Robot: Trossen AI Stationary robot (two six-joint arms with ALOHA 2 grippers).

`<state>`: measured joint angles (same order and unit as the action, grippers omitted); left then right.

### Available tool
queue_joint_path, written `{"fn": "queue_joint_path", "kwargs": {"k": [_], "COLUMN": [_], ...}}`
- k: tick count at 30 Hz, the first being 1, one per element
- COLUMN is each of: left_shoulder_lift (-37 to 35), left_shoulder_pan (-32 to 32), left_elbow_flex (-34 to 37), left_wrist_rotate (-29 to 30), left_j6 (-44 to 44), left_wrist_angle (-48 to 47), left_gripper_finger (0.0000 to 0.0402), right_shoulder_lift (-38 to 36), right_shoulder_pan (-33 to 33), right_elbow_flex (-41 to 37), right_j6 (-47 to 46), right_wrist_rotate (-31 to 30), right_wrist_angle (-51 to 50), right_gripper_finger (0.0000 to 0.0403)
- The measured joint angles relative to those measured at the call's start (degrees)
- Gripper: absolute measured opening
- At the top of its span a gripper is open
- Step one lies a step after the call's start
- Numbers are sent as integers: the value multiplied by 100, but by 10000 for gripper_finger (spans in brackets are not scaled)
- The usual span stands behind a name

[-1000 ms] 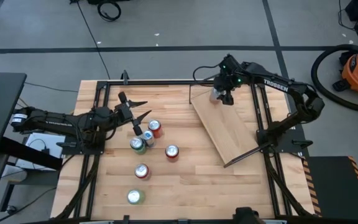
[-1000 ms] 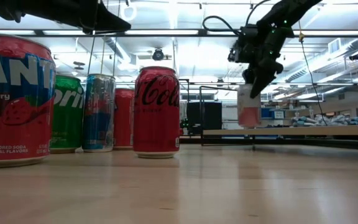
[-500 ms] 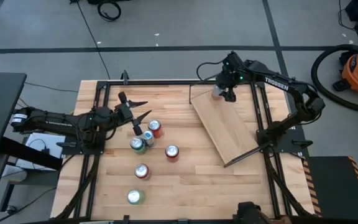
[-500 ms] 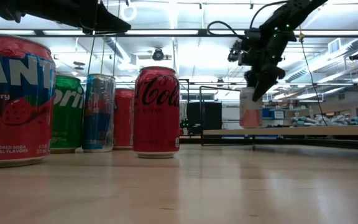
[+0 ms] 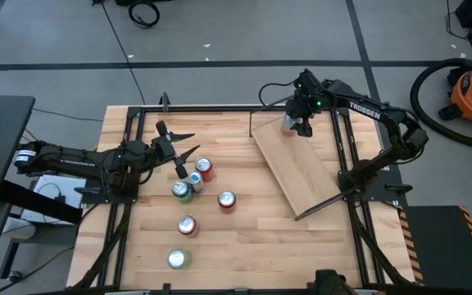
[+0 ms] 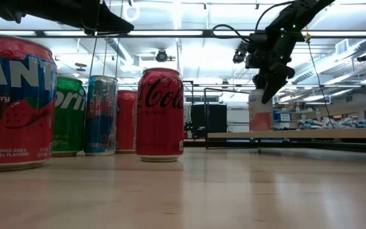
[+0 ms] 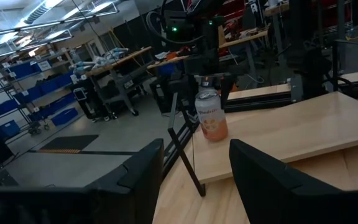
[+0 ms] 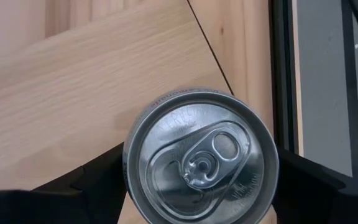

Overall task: Place canned beverage on shelf
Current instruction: Put the pink soda can on the shelf

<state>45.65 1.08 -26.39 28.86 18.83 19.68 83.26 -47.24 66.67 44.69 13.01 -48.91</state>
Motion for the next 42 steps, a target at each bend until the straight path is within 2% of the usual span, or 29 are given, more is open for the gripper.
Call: {"fn": "queue_joint_path", "kwargs": {"k": [7,26,30,32,39,42], "left_shoulder_lift": [0,0,0,0,0,0], "left_shoulder_pan": [0,0,0,0,0,0], "left_elbow_flex": [0,0,0,0,0,0], "left_wrist_rotate": [0,0,0,0,-1,0], "left_j6": [-2,-28,-24,-21,-20,-20], "left_wrist_angle": [0,-9,-9,-9,-9,-9], "left_gripper_finger": [194,194,194,194,194,194], "right_shoulder_lift": [0,-7,-4,-2,9,9], "right_shoulder_pan": [0,256,371,404,411,445], "right_elbow_flex": [0,-188,-192,-197,-205,-205], "right_j6": [2,-101,-107,-108,-166,-163], "right_wrist_rotate": [-119,-510,-917,-1029,-869,-856], "right_wrist_angle": [1,214,212,202,199,175], "right_gripper_finger": [347,351,353,358,395,397]}}
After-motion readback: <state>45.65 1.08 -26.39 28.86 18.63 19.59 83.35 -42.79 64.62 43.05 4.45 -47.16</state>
